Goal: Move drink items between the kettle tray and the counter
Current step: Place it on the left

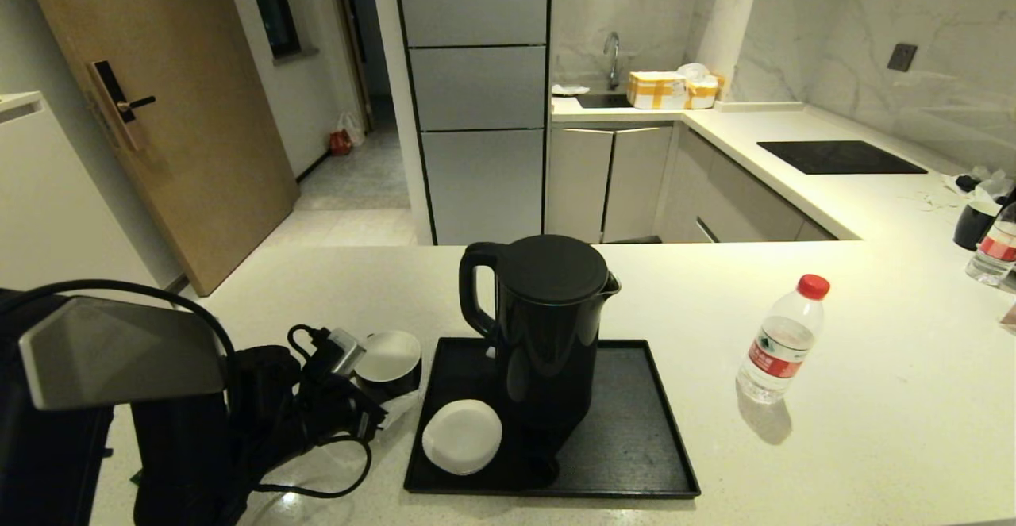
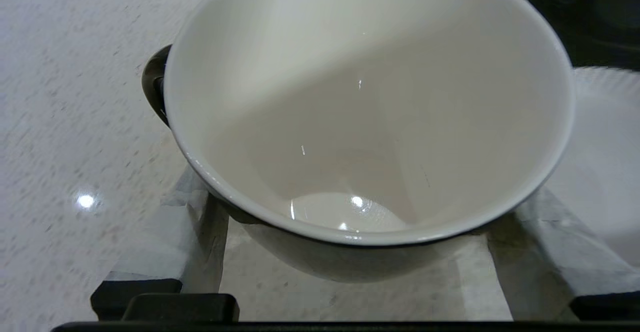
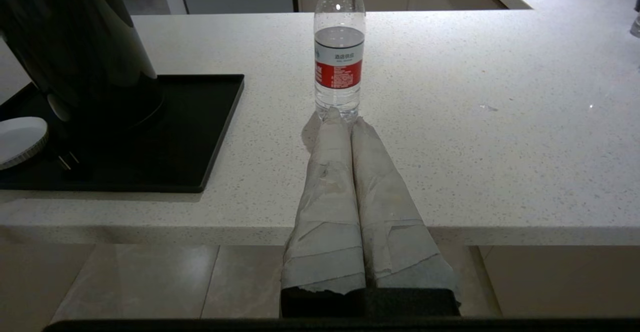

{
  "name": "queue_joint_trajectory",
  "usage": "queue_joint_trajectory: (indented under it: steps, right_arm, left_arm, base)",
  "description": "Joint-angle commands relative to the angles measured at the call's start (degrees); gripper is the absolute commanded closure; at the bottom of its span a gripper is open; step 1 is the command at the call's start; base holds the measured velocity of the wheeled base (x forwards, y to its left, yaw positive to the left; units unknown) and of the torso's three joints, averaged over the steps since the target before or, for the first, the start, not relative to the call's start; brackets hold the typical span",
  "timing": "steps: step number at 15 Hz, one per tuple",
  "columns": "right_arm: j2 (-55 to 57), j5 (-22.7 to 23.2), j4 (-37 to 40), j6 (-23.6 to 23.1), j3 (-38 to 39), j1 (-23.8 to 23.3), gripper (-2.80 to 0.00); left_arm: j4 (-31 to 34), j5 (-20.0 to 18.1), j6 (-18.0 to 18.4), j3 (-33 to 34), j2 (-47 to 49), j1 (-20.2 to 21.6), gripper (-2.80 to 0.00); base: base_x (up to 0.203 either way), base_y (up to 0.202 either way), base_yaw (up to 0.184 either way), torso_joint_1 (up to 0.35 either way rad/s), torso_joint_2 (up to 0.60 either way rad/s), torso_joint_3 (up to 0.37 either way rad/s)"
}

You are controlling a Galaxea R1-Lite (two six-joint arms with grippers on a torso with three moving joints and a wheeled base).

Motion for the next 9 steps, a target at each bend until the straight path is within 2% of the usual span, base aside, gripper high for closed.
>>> queue_joint_trajectory:
  steps: [1, 9]
  right_arm:
    - [0.1, 0.1, 0.0, 0.0, 0.0, 0.0, 0.0]
    - [0.1, 0.0, 0.0, 0.0, 0.0, 0.1, 0.0]
  left_arm:
    - [-0.5, 0.0, 0.3, 0.0, 1.1, 1.0, 0.0]
    - [-0.5, 0.0, 0.6, 0.6, 2.9, 1.5, 0.0]
  base:
    - [0.0, 0.0, 0.0, 0.0, 0.0, 0.0]
    - [0.0, 0.0, 0.0, 0.0, 0.0, 0.0]
